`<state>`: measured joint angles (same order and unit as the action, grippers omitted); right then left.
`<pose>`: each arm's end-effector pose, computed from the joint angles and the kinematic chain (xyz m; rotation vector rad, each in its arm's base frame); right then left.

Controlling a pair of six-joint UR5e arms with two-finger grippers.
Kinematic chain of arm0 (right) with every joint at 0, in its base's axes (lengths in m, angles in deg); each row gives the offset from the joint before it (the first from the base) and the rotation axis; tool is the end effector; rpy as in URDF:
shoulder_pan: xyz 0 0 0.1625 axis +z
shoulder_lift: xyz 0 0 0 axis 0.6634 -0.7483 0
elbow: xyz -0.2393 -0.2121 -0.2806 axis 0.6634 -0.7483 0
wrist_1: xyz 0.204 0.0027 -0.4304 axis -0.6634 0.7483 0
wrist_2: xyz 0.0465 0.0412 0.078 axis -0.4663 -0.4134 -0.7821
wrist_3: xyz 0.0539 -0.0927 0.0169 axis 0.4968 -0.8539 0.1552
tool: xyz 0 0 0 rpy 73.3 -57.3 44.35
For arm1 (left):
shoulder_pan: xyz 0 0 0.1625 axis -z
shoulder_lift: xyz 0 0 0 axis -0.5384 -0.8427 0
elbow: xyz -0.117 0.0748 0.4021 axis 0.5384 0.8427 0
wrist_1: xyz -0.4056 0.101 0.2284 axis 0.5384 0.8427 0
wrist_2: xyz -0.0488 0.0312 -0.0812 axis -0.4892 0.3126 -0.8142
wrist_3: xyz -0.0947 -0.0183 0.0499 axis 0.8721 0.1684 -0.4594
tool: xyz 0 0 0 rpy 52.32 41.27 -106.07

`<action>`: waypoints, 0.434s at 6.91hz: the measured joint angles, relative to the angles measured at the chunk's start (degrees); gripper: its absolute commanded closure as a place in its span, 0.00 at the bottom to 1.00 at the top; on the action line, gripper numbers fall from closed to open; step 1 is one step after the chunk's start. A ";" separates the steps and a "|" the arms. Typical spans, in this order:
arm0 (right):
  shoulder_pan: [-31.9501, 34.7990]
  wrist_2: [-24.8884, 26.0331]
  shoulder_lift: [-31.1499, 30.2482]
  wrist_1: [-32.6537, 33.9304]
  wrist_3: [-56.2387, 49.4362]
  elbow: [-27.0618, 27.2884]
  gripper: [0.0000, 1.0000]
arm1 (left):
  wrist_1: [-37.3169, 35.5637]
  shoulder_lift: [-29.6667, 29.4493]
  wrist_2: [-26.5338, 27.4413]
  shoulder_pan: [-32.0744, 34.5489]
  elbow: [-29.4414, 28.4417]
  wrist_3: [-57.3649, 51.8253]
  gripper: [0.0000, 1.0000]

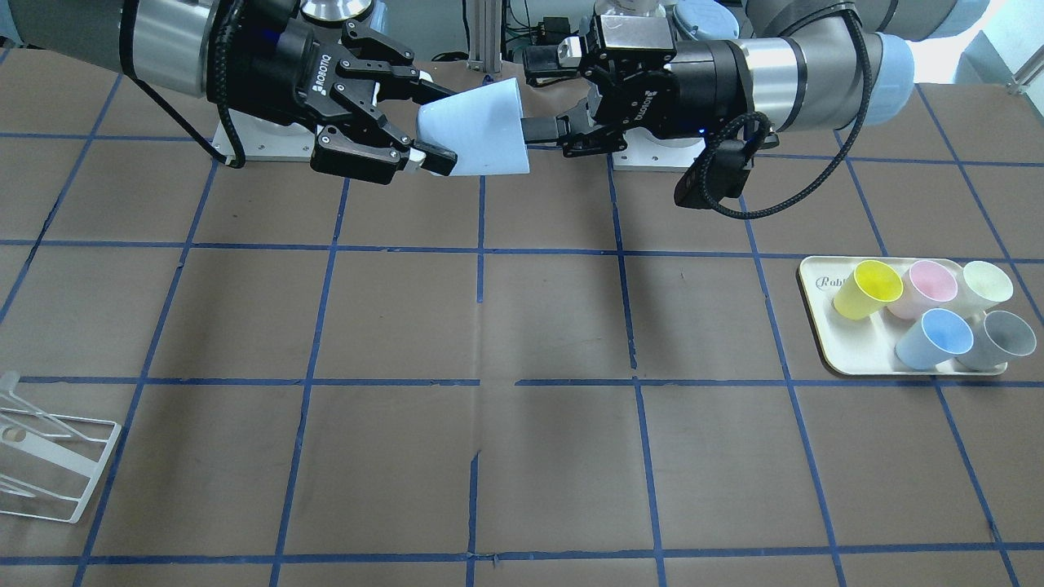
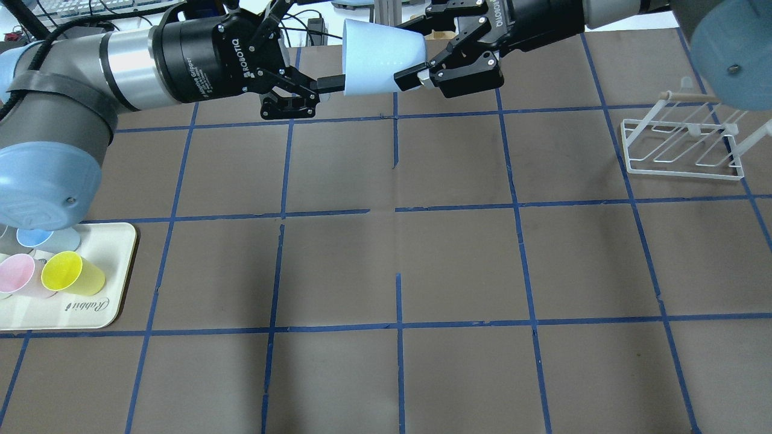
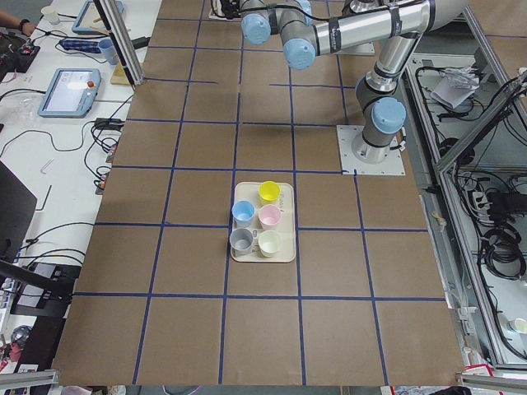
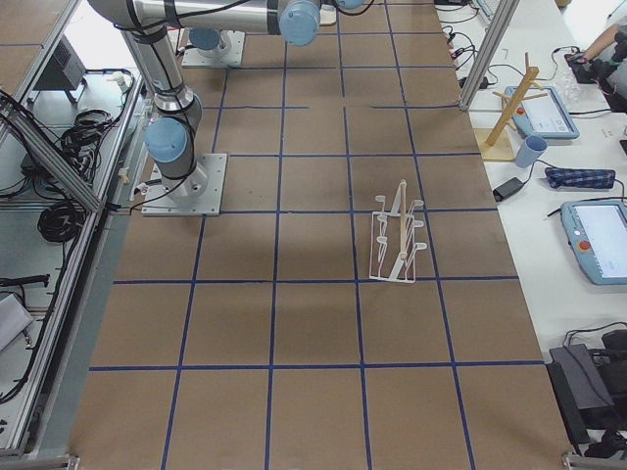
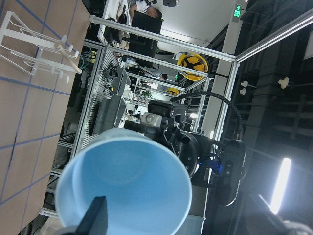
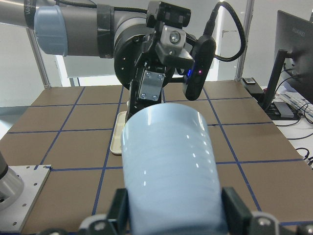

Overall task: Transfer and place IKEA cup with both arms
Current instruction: 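Close the left gripper on the cup rim beside the right gripper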

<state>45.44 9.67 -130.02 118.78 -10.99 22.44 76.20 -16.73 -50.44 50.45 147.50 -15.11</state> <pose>0.2026 -0.5730 0.5175 -1.4925 1.5289 -0.9818 -0.1762 -0.5504 0.4616 0.3061 -1.5749 -0.1141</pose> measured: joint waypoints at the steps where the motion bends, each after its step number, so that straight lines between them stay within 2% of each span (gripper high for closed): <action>1: -0.01 0.04 0.03 -0.03 0.00 0.02 0.79 | -0.46 -0.01 1.47 -0.01 -0.16 0.75 0.01; 3: -0.01 0.07 0.06 -0.05 0.00 0.13 0.79 | -5.13 -0.05 2.39 0.09 -1.05 7.69 0.01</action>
<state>45.43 9.75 -129.96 118.73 -10.99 22.57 71.06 -16.78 -48.05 50.54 146.45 -7.41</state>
